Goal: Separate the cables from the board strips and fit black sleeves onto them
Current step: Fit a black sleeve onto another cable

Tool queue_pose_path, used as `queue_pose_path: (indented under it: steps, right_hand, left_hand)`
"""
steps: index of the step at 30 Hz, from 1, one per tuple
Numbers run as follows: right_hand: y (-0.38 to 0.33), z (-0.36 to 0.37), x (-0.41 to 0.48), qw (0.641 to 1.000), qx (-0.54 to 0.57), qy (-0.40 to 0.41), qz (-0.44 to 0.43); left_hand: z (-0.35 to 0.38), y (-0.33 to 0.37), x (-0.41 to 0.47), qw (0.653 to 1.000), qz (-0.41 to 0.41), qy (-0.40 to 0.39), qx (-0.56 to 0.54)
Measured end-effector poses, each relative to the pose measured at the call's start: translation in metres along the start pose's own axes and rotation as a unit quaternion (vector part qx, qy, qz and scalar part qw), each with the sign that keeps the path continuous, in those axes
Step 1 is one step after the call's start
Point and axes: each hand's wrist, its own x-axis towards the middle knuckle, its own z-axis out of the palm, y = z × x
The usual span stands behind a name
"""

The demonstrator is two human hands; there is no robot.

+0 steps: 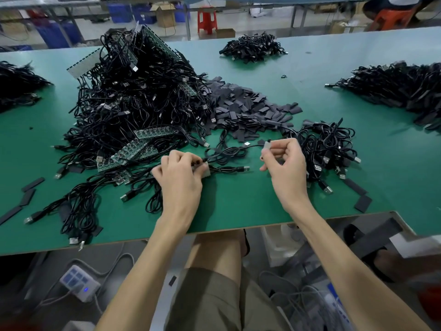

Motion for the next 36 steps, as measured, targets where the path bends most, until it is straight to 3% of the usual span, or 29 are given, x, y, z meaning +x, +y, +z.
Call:
queue_pose_path:
  steps: [5,11,22,25,30,36]
  right_hand:
    - [0.000,0.000,0.001,1.000,0.004,0.017,0.007]
    - [0.001,-0.001,0.001,0.999,0.013,0.046,0.007]
    - [-0.003,-0.002,0.002,0.992,0.092,0.076,-0.036]
    - [-0.005,-0.001,0.000,0.990,0.113,0.076,-0.045]
    - [-0.005,-0.002,-0.001,0.983,0.146,0.102,-0.039]
    - [-0.007,-0.001,-0.002,0.981,0.170,0.094,-0.028]
  left_hand:
    - [-0.001,0.004,-0.003,0.995,0.027,0.011,0.092]
    - [0.013,0.017,-0.009,0.971,0.193,-0.085,0.112]
    - [0.002,-0.002,0.001,0.975,0.062,-0.068,0.201]
    - [0.004,0.006,-0.001,0.982,0.063,-0.056,0.167]
    - [0.008,0.029,-0.002,0.991,0.125,-0.043,-0.017]
    - [0.023,0.054,0.006,0.962,0.214,-0.159,-0.058]
